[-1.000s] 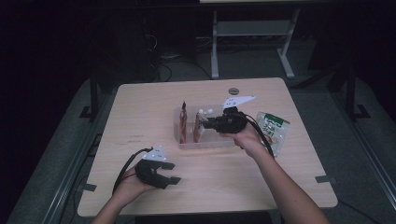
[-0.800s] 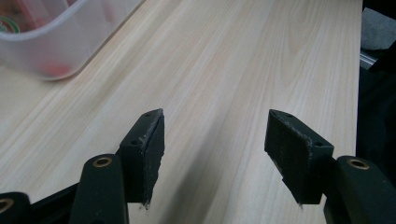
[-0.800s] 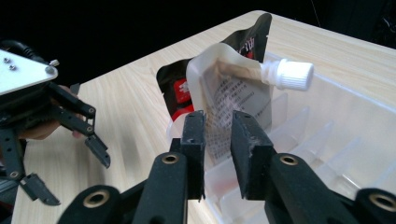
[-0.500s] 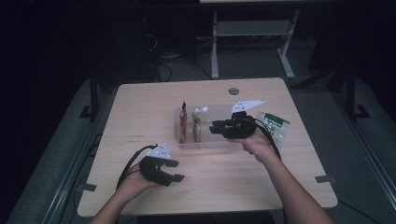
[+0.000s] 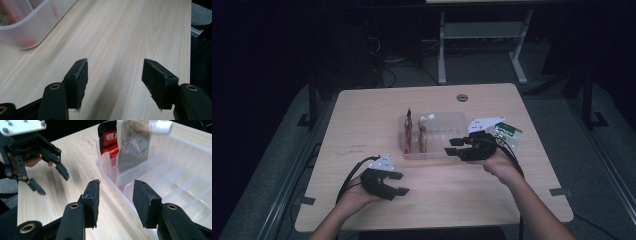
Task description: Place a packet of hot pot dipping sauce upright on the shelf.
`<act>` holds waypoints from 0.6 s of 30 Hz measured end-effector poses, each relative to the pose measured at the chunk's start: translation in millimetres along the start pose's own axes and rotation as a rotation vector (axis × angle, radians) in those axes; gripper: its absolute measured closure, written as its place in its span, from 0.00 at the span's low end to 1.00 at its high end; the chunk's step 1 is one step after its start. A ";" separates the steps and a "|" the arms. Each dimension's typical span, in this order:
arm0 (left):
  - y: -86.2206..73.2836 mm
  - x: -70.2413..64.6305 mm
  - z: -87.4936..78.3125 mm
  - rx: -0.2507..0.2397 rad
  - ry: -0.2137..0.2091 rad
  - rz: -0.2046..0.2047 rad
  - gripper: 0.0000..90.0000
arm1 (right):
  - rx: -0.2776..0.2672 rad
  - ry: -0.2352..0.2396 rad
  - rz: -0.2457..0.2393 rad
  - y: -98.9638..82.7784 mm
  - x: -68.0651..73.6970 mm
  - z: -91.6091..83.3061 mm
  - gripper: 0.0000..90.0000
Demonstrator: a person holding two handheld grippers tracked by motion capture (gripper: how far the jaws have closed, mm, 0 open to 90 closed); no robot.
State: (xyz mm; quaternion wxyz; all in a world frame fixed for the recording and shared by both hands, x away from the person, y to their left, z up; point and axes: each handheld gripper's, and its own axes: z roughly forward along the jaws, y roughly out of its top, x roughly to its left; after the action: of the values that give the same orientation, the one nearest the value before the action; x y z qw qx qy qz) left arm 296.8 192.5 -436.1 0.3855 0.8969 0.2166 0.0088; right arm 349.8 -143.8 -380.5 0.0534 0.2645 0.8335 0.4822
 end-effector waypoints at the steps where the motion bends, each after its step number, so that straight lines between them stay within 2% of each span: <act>1: -0.2 -0.2 0.1 0.001 0.001 0.000 0.42 | 0.008 -0.008 0.000 -2.3 0.4 -3.0 0.62; 4: -0.6 0.0 0.1 0.003 0.003 0.006 0.42 | 0.012 -0.019 0.005 -11.9 -0.7 -12.6 0.61; 10: -0.6 0.0 -0.7 0.006 0.011 0.012 0.42 | 0.038 -0.076 0.017 -26.7 -12.1 -27.6 0.61; 13: -0.9 0.0 -0.4 0.006 0.008 0.011 0.42 | 0.042 -0.126 0.030 -29.2 -22.7 -34.3 0.61; 18: -2.2 0.6 -0.6 0.002 0.004 -0.002 0.42 | 0.029 -0.175 0.074 -36.0 -42.5 -45.4 0.63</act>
State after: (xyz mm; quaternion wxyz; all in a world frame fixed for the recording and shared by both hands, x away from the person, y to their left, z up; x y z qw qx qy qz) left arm 296.5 194.5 -437.3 0.3844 0.8970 0.2182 0.0101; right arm 356.4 -214.2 -393.5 0.1041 0.3371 0.8222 0.4467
